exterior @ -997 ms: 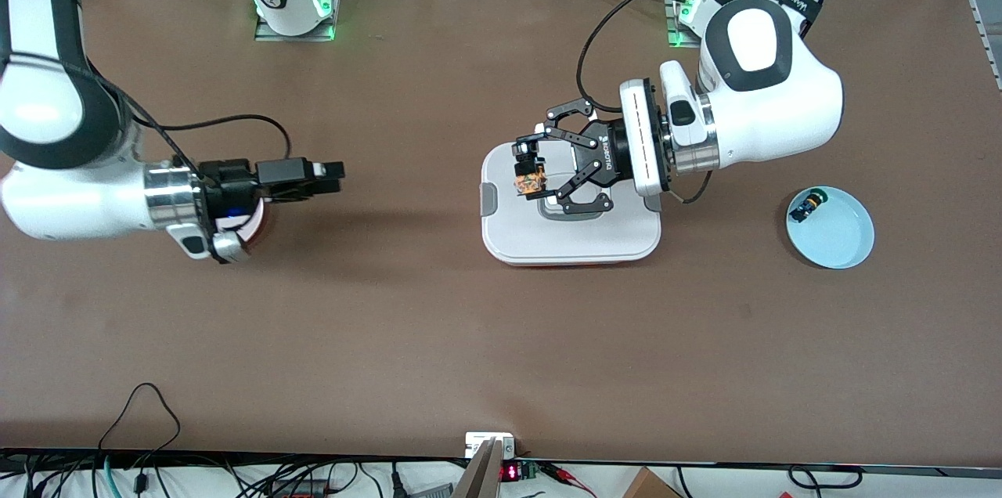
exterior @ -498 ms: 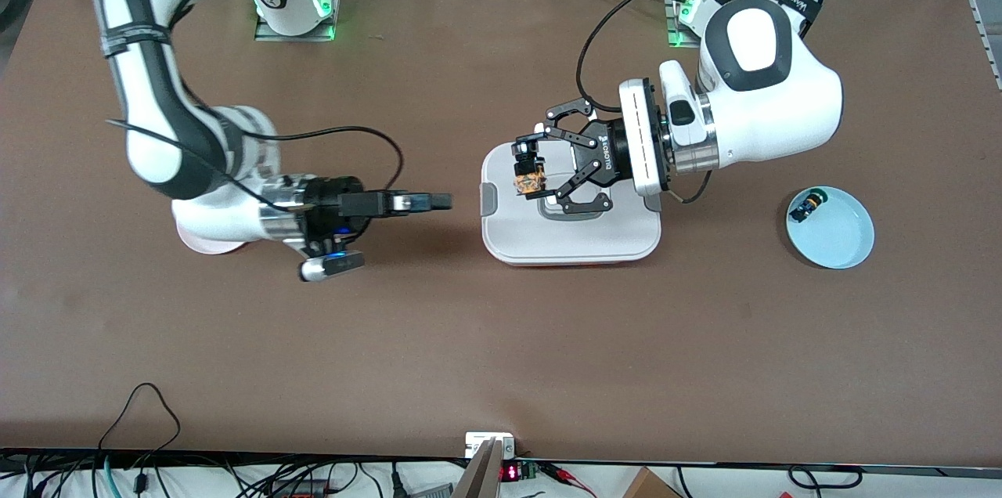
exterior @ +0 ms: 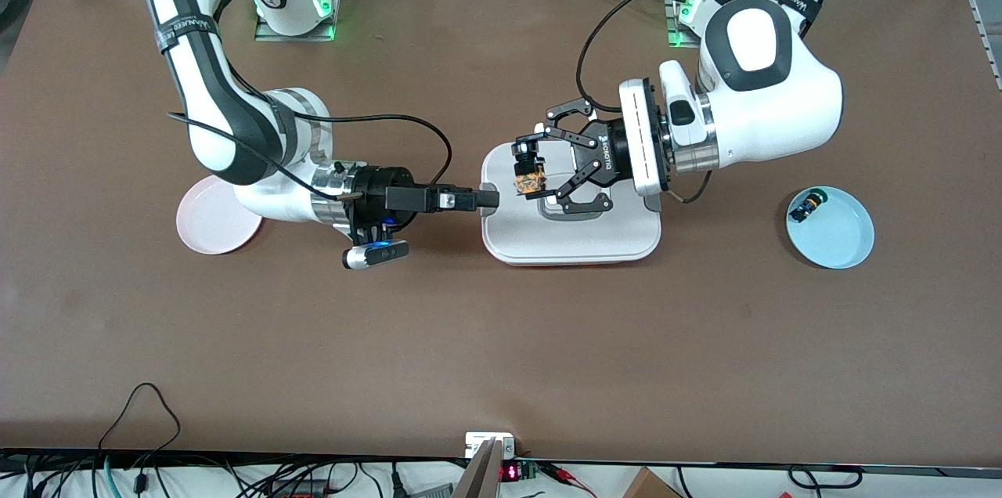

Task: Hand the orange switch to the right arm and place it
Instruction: 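Reach the right gripper toward the switch held by the left gripper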

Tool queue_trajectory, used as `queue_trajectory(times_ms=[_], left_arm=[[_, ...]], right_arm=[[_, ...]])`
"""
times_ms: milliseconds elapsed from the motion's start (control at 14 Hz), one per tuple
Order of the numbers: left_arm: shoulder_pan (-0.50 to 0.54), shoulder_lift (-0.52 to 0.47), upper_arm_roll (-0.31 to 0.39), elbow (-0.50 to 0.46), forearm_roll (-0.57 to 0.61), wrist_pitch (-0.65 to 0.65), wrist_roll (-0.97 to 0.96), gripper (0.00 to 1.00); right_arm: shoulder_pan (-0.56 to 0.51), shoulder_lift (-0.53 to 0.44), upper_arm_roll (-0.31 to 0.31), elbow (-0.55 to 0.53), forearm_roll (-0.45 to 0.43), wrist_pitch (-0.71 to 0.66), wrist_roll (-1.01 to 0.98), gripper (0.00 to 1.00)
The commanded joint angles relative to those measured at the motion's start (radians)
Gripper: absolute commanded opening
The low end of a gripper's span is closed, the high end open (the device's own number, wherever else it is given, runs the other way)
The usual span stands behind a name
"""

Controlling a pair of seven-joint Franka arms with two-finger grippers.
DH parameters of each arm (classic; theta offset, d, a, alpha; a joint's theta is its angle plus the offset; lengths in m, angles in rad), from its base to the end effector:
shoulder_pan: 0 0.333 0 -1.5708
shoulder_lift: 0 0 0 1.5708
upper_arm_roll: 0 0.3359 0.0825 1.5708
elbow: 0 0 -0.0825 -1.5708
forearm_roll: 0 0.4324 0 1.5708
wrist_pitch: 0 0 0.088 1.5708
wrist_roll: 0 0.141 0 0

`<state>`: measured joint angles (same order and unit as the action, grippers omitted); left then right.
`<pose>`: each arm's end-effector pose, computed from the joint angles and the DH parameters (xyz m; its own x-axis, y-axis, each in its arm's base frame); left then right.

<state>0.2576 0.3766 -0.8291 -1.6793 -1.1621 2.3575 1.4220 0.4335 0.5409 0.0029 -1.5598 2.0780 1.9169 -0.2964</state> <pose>0.6451 -0.3730 0.4882 0.3504 -0.2727 0.8960 -0.9322 -0.1945 0.3054 0.6840 0.4177 0.4083 0.9279 -0.0365 -0.3711 -0.3504 0.2552 -0.9012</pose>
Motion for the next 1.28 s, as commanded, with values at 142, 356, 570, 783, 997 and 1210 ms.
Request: queue_trajectory(times_ms=[142,356,570,783,997,1210], left_arm=[[0.009,-0.005,-0.013,-0.008,-0.034,0.014,0.037,0.13],[0.008,-0.005,-0.013,-0.008,-0.034,0.014,0.037,0.13],[0.008,-0.004,-0.013,-0.008,-0.034,0.014,0.037,0.13],[0.008,-0.002,-0.013,-0.008,-0.034,0.014,0.037,0.13],[0.008,-0.002,-0.013,-0.008,-0.034,0.012,0.037,0.13],[0.008,-0.002,-0.013,-0.008,-0.034,0.012,0.037,0.13]], right_arm=[[0.056,0.005,-0.004,-0.04,0.109,0.024,-0.107,1.0],[0.085,0.004,-0.004,-0.037,0.187,0.06,-0.11,1.0],[0.094,0.004,-0.004,-0.037,0.203,0.07,-0.132,1.0],[0.113,0.004,-0.004,-0.037,0.221,0.076,-0.132,0.99],[0.114,-0.001,-0.004,-0.034,0.22,0.086,-0.132,0.95],[0.12,-0.006,-0.004,-0.034,0.218,0.086,-0.132,0.86]])
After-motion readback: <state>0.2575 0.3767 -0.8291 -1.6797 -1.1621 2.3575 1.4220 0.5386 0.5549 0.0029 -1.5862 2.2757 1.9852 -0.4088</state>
